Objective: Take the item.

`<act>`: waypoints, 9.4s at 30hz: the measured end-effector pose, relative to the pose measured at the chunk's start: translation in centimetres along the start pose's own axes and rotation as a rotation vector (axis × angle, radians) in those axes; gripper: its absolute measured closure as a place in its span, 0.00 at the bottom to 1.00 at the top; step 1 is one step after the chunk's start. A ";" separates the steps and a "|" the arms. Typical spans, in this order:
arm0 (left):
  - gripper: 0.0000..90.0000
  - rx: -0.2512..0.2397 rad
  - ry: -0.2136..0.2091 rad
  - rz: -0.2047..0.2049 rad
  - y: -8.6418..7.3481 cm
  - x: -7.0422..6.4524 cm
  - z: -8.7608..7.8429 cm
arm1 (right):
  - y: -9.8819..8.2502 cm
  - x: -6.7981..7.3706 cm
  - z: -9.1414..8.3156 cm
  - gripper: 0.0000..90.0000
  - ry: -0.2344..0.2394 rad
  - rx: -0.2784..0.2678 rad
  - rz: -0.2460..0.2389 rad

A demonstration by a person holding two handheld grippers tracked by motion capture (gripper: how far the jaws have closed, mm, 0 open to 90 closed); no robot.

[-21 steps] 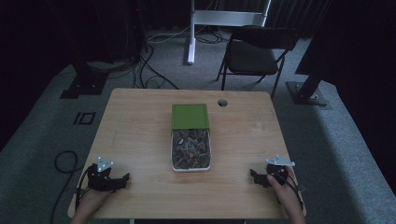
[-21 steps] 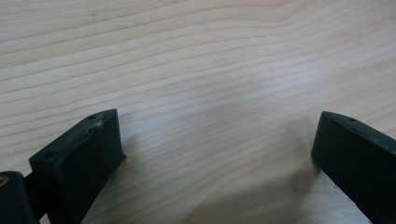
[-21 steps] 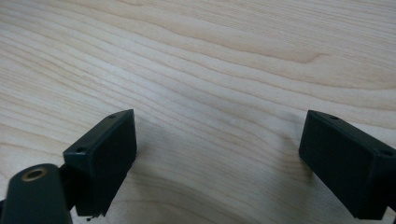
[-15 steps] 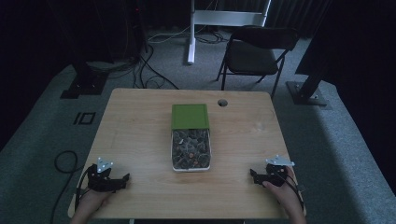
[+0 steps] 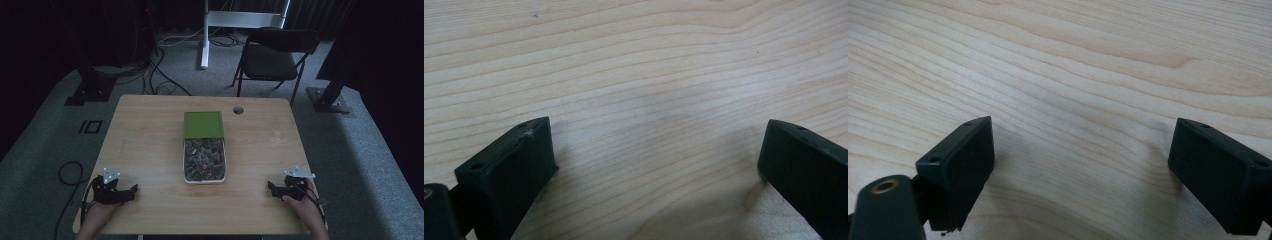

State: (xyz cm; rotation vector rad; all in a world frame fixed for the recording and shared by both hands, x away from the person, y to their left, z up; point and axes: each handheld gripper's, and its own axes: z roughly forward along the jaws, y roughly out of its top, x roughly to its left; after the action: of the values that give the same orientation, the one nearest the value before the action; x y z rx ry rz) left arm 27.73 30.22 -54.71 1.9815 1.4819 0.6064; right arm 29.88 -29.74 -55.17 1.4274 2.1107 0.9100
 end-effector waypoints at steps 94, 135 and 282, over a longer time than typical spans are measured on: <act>0.02 -0.001 0.003 -0.006 0.0 0.0 0.0 | 11.6 11.3 -3.4 0.13 0.162 -0.254 -0.189; 0.02 0.000 0.003 -0.004 0.0 0.0 0.0 | 13.5 18.0 -1.2 0.13 0.301 -0.245 -0.287; 0.02 -0.001 0.003 -0.006 0.0 0.0 0.0 | 14.6 10.6 -1.8 0.82 0.165 -0.407 -0.077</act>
State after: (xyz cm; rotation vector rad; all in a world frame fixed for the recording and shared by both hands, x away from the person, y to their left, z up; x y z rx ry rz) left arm 27.75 30.24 -54.71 1.9754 1.4885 0.6081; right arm 34.03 -16.73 -43.28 1.0877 1.9284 1.3724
